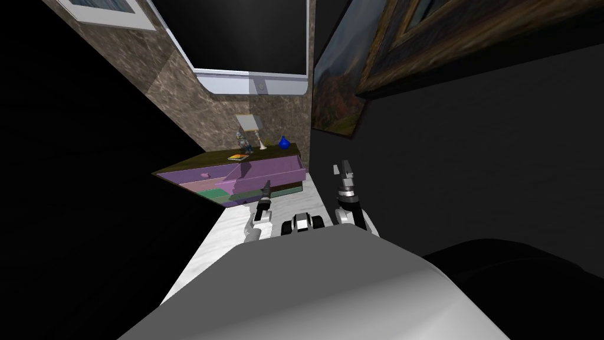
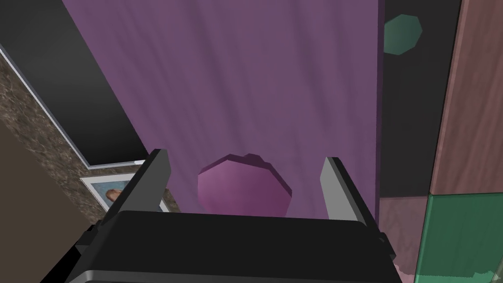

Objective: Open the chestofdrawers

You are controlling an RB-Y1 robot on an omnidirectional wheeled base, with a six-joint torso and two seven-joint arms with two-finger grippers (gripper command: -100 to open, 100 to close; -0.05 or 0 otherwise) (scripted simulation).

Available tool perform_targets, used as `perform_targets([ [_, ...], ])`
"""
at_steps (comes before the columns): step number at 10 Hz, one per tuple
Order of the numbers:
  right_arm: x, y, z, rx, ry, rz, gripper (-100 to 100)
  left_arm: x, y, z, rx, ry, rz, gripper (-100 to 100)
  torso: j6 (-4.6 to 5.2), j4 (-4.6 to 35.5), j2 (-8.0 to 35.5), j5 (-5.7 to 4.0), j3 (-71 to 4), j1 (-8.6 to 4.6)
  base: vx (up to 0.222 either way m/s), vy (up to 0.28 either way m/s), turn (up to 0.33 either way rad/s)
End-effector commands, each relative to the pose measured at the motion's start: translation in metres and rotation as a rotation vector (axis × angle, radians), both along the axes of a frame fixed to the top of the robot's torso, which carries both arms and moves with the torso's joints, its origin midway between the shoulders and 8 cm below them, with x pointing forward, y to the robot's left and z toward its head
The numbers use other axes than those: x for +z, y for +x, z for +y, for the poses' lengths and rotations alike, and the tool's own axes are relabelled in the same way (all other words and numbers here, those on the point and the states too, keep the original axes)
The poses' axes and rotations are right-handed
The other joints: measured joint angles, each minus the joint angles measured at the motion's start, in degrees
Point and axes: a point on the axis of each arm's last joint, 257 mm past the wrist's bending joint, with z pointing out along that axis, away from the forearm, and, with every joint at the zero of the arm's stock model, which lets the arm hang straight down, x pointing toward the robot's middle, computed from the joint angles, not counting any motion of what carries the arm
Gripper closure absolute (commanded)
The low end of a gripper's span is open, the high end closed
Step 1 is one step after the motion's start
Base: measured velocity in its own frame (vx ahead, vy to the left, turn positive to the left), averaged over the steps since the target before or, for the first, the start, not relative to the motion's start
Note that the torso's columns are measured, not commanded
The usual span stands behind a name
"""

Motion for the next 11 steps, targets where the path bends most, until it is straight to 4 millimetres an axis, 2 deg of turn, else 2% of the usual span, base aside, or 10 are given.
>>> perform_targets([
  [1,0.000,0.000,0.000,0.000,0.000,0.000,0,-0.004,0.015,0.001,-0.008,-0.002,0.009,-100,0.01,0.0,0.0,-0.01,0.0,-0.03,-0.052,-0.024,-0.002],
  [2,0.000,0.000,0.000,0.000,0.000,0.000,0,0.005,0.026,0.014,-0.006,0.003,-0.004,-100,0.00,0.0,-0.1,0.01,0.0,0.02,-0.090,-0.043,0.009],
  [4,0.000,0.000,0.000,0.000,0.000,0.000,0,-0.002,0.036,0.011,-0.011,0.001,0.014,-100,0.01,0.0,0.0,-0.01,0.0,-0.03,-0.058,-0.035,0.005],
  [5,0.000,0.000,0.000,0.000,0.000,0.000,0,0.008,0.048,0.025,-0.005,0.005,0.003,-100,0.00,0.0,-0.1,0.01,-0.1,0.04,-0.081,-0.048,0.010],
  [6,0.000,0.000,0.000,0.000,0.000,0.000,0,0.007,0.057,0.022,-0.010,0.003,0.009,-100,0.00,0.0,0.0,0.00,0.0,-0.02,-0.081,-0.053,0.011],
  [7,0.000,0.000,0.000,0.000,0.000,0.000,0,0.014,0.065,0.039,0.002,0.006,0.003,-100,0.01,0.0,0.0,-0.01,0.0,-0.04,-0.118,-0.043,0.011],
  [9,0.000,0.000,0.000,0.000,0.000,0.000,0,0.022,0.078,0.033,-0.006,0.005,-0.003,-100,0.01,0.0,0.0,0.00,0.0,0.00,-0.070,-0.037,0.009],
  [10,0.000,0.000,0.000,0.000,0.000,0.000,0,0.015,0.078,0.035,-0.003,0.004,0.012,-100,0.08,0.1,-0.1,-0.04,-0.1,-0.02,0.009,0.002,-0.003],
  [11,0.000,0.000,0.000,0.000,0.000,0.000,0,0.028,0.089,0.051,0.010,0.006,-0.002,-100,0.07,0.0,-0.2,-0.04,-0.1,-0.02,-0.043,-0.028,-0.004],
])
